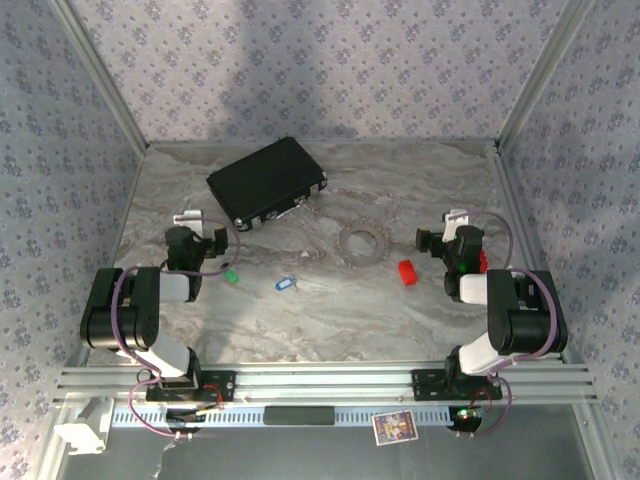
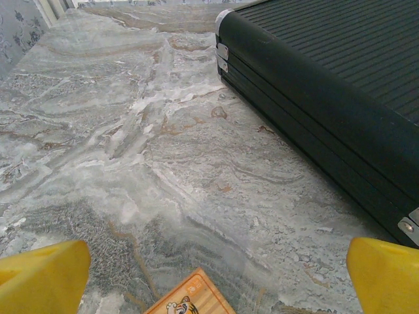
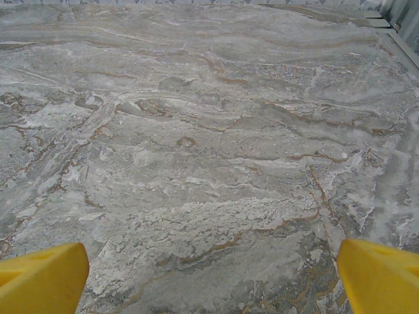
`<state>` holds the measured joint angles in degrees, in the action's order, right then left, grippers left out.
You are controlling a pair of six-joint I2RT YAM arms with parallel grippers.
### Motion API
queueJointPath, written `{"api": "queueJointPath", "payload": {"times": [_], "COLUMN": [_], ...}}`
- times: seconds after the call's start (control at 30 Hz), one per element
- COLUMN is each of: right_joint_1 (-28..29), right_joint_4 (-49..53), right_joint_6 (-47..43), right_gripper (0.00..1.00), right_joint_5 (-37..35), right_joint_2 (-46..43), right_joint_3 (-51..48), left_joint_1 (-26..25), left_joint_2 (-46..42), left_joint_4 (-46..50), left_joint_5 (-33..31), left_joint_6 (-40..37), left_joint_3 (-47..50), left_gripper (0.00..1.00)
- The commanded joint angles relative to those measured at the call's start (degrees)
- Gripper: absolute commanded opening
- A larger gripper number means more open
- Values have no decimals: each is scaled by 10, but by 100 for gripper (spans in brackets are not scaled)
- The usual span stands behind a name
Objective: Put the keys on the keyring
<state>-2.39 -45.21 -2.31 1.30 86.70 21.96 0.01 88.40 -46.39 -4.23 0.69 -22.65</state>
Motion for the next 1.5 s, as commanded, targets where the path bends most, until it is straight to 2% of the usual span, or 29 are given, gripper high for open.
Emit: {"api": "queueJointPath", "payload": {"times": [0.0, 0.1, 0.17, 0.23, 0.37, 0.43, 0.47, 0.57, 0.67, 0.77, 0.87, 0.97, 1.13, 1.2, 1.33, 1.47], "right_joint_1": [-3, -4, -6, -5, 2, 14, 19, 61, 80, 112, 159, 211, 283, 304, 331, 333], "right_joint_4": [-1, -3, 18, 67, 197, 248, 271, 341, 414, 518, 622, 651, 681, 686, 660, 644], "right_joint_6": [7, 8, 2, 1, 33, 85, 90, 97, 149, 200, 251, 292, 355, 367, 378, 372], "right_gripper": [99, 98, 87, 86, 87, 86, 83, 82, 78, 74, 64, 60, 47, 43, 41, 40], "right_joint_5": [-3, 0, 20, 18, -28, -71, -56, -83, -59, -31, -29, -33, -6, 22, 66, 106], "right_joint_2": [5, 3, -4, -27, -104, -131, -143, -168, -168, -143, -104, -93, -79, -68, -58, -29], "right_joint_3": [9, 7, 15, 32, 67, 80, 86, 113, 156, 221, 279, 289, 296, 297, 273, 276], "left_joint_1": [4, 10, 14, 12, 10, 8, 6, 5, 4, -9, -32, -70, -187, -218, -271, -304], "left_joint_2": [-3, -5, -13, -39, -118, -151, -167, -211, -241, -254, -267, -274, -287, -292, -299, -283], "left_joint_4": [1, 0, 6, 29, 160, 217, 236, 282, 376, 440, 463, 478, 489, 479, 454, 418], "left_joint_5": [11, 29, 77, 90, 68, 57, 49, 37, 92, 107, 121, 111, 23, 8, -27, -27], "left_joint_6": [5, 6, -11, -18, -1, 9, 16, 53, 75, 101, 131, 165, 196, 224, 277, 320], "left_joint_3": [-13, -12, -12, -13, -46, -60, -63, -66, -94, -117, -125, -129, -117, -106, -77, -56], "left_gripper": [100, 100, 96, 94, 95, 96, 95, 95, 96, 94, 93, 91, 91, 91, 90, 89]}}
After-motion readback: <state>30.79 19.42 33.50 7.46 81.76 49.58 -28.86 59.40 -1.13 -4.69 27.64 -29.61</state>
